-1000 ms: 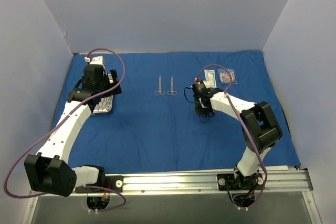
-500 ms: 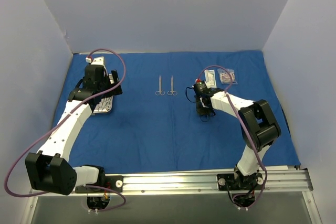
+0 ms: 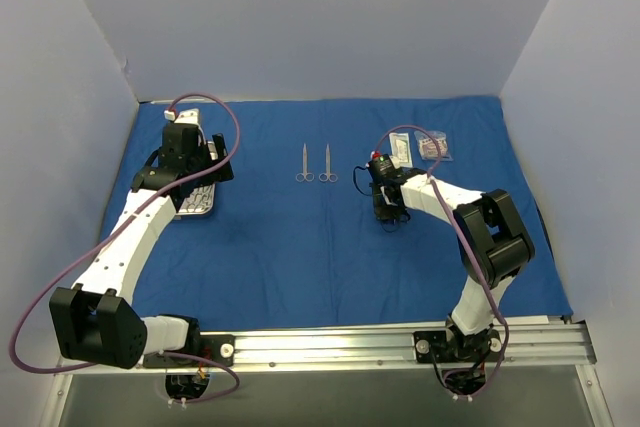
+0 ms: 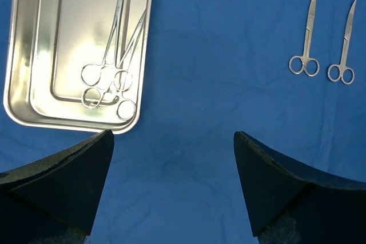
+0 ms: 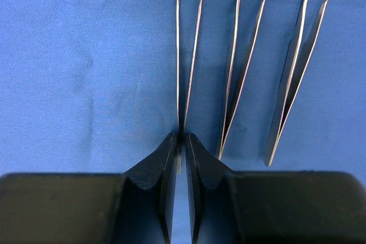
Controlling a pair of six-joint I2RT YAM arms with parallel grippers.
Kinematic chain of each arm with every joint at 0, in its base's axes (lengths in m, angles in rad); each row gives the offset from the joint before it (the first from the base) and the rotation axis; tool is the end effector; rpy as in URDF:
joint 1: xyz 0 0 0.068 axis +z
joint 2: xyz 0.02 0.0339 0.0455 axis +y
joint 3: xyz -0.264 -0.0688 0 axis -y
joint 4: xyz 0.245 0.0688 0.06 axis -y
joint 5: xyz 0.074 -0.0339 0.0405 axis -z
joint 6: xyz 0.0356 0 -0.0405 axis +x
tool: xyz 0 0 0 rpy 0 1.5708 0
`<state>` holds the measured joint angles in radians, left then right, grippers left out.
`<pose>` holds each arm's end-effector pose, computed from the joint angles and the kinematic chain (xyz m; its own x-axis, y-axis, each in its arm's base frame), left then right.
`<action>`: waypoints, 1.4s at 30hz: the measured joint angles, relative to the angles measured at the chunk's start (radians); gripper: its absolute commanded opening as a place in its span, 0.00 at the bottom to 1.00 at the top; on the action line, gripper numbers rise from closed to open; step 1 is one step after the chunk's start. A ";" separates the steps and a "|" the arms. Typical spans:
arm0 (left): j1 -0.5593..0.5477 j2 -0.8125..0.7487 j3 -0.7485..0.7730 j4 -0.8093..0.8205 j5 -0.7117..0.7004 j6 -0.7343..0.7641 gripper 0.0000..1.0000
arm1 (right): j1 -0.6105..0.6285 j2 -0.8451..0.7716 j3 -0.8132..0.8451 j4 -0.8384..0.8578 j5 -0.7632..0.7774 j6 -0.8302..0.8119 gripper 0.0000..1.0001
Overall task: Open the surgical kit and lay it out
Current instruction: Place the medical item in the surgical kit.
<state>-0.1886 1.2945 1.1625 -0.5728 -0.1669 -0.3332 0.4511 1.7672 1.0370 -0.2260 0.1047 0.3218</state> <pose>0.2780 -0.0470 0.3240 -0.6212 -0.2098 -0.7550 -0.1509 0.9775 -0.1474 0.3231 0.1524 0.1643 -0.8175 -0.0465 -0.5740 -0.1273 0.9867 0.1014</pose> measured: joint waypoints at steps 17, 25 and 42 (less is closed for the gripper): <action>0.004 0.021 0.000 0.000 0.008 -0.003 0.95 | 0.000 -0.144 0.045 -0.043 -0.010 0.002 0.18; 0.008 0.032 0.000 0.000 0.008 -0.003 0.95 | 0.000 -0.221 0.074 -0.039 -0.002 0.021 0.21; 0.062 0.103 0.000 -0.002 -0.018 0.032 0.99 | -0.001 -0.366 -0.043 -0.016 -0.032 0.053 0.45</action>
<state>-0.1265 1.3979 1.1629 -0.5743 -0.1844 -0.3008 0.4503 1.4010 0.9936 -0.2417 0.0731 0.3744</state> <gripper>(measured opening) 0.958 0.426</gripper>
